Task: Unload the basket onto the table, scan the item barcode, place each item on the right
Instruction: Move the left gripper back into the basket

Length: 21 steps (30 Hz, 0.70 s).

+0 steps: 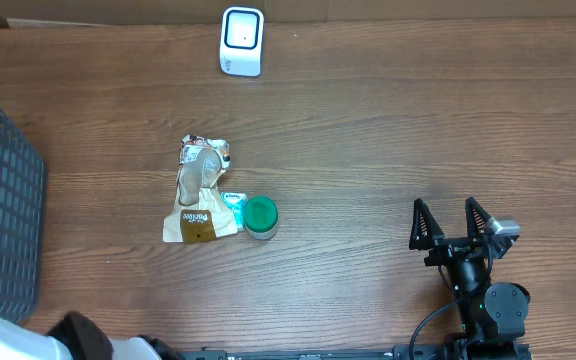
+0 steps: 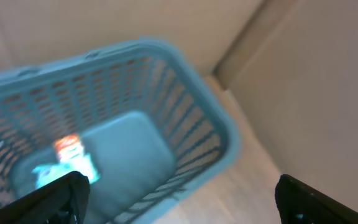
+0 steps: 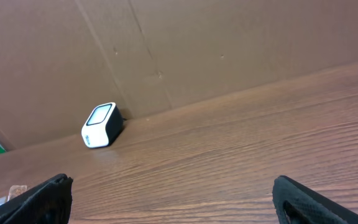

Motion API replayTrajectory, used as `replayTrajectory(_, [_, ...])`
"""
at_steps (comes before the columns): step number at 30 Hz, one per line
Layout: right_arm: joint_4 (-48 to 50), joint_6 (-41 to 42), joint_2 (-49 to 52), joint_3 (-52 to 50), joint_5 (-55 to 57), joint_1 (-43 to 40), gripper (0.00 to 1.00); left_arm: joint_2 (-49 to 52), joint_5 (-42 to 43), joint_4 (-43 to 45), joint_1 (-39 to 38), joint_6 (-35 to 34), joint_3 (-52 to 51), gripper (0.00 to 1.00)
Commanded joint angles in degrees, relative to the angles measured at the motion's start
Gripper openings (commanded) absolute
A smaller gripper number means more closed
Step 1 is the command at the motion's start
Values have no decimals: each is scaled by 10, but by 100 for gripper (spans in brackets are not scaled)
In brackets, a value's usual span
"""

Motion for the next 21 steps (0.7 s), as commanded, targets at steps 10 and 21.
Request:
replayTrajectory(10, [3, -1, -4, -6, 5, 3, 100, 170, -123, -127, 85, -16, -5, 73])
replayTrajectory(21, [3, -1, -4, -6, 5, 3, 100, 234, -163, -114, 89, -16, -29, 73])
